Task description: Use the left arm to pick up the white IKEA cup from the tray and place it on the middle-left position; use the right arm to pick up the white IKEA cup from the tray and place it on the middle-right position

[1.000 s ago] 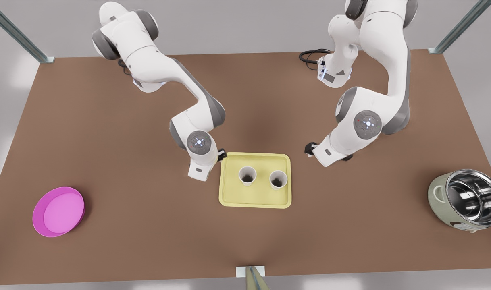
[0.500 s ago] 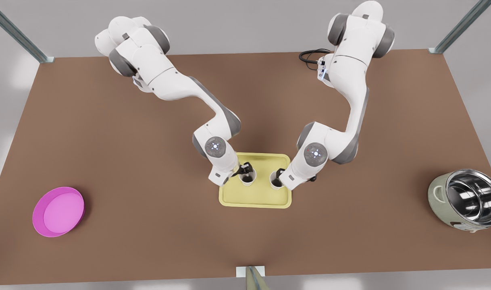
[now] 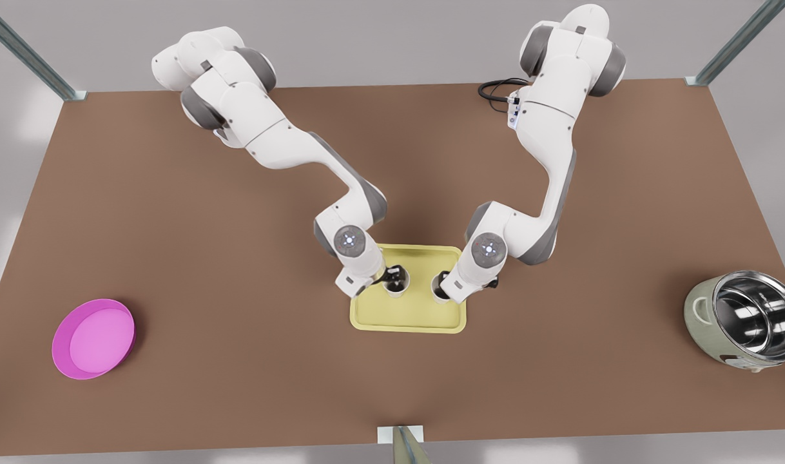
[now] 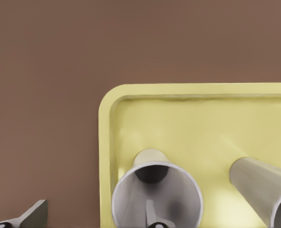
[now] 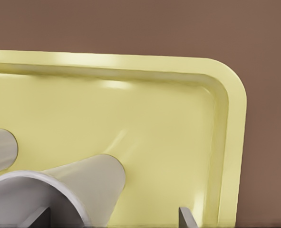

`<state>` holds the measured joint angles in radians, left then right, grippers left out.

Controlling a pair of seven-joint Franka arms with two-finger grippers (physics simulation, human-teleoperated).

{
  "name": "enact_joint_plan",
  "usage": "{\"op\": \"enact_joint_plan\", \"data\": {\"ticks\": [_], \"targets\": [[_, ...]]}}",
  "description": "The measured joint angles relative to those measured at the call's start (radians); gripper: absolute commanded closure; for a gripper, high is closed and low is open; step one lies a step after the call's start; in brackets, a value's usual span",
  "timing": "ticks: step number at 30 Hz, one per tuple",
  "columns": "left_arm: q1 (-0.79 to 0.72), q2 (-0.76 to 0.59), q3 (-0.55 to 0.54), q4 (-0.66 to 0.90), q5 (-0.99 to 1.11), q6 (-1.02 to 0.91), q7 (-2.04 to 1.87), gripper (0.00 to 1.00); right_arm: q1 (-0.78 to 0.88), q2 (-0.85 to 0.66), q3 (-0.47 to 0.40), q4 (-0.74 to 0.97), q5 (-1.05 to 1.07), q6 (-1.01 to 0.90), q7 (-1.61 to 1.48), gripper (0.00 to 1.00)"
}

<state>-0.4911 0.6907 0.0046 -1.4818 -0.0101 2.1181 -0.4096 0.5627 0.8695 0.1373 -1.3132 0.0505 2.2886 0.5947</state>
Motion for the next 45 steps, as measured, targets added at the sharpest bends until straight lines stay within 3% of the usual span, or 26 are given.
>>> {"op": "enact_joint_plan", "data": {"ticks": [1,4,5,8,12,13,14,17,22,29,36,37,38,39,40,41,42,43,45], "targets": [[0.000,0.001,0.000,-0.001,0.000,0.006,-0.003,0.00,0.001,0.000,0.000,0.000,0.001,0.001,0.006,0.46],[-0.002,0.009,0.000,-0.002,-0.001,0.024,-0.012,0.00,0.002,0.000,-0.001,0.000,0.008,0.003,0.017,0.49],[-0.002,0.011,0.000,-0.002,-0.001,0.030,-0.015,0.00,0.002,0.000,-0.001,0.000,0.007,0.003,0.022,0.61],[-0.003,0.025,-0.001,-0.002,-0.002,0.047,-0.022,0.00,0.001,0.000,-0.001,0.000,0.005,0.003,0.036,0.67],[-0.004,0.043,-0.002,0.001,-0.003,0.073,-0.031,0.00,-0.003,-0.003,-0.002,0.000,0.006,0.003,0.051,0.83],[-0.004,0.046,-0.002,0.003,-0.004,0.078,-0.034,0.04,-0.004,-0.005,-0.003,0.000,0.008,0.004,0.052,0.90],[-0.004,0.049,-0.002,0.005,-0.004,0.083,-0.036,0.17,-0.005,-0.006,-0.004,0.000,0.012,0.004,0.053,0.96],[-0.004,0.057,-0.002,0.009,-0.005,0.093,-0.042,0.55,-0.026,-0.040,-0.005,0.001,0.021,-0.004,0.050,0.98],[-0.004,0.058,-0.003,0.020,-0.003,0.100,-0.053,0.80,-0.159,-0.149,-0.007,-0.003,0.019,-0.085,0.032,0.98],[0.030,0.008,-0.001,0.024,-0.002,0.069,-0.058,0.81,-0.507,-0.158,-0.010,-0.026,-0.035,-0.204,-0.127,1.00],[0.275,-0.061,-0.002,0.000,-0.035,-0.057,0.058,0.81,-0.685,-0.085,-0.012,-0.018,-0.048,-0.227,-0.393,1.00],[0.337,-0.062,-0.001,-0.006,-0.047,-0.066,0.093,0.81,-0.694,-0.073,-0.012,-0.018,-0.049,-0.223,-0.427,0.98],[0.383,-0.059,0.000,-0.008,-0.058,-0.073,0.128,0.81,-0.699,-0.065,-0.012,-0.018,-0.050,-0.217,-0.459,0.90],[0.406,-0.055,0.001,-0.009,-0.066,-0.078,0.161,0.81,-0.706,-0.058,-0.012,-0.017,-0.055,-0.212,-0.487,0.68],[0.417,-0.053,0.002,-0.010,-0.070,-0.082,0.193,0.81,-0.712,-0.053,-0.012,-0.017,-0.059,-0.208,-0.513,0.65],[0.429,-0.051,0.002,-0.010,-0.072,-0.084,0.223,0.81,-0.715,-0.050,-0.012,-0.017,-0.062,-0.205,-0.538,0.54],[0.437,-0.048,0.003,-0.010,-0.074,-0.080,0.251,0.81,-0.716,-0.049,-0.012,-0.017,-0.065,-0.202,-0.560,0.16],[0.441,-0.044,0.004,-0.011,-0.076,-0.068,0.277,0.81,-0.717,-0.048,-0.012,-0.017,-0.069,-0.200,-0.580,0.00],[0.451,-0.031,0.005,-0.012,-0.077,-0.026,0.326,0.81,-0.718,-0.048,-0.011,-0.017,-0.084,-0.196,-0.612,0.00]]}}
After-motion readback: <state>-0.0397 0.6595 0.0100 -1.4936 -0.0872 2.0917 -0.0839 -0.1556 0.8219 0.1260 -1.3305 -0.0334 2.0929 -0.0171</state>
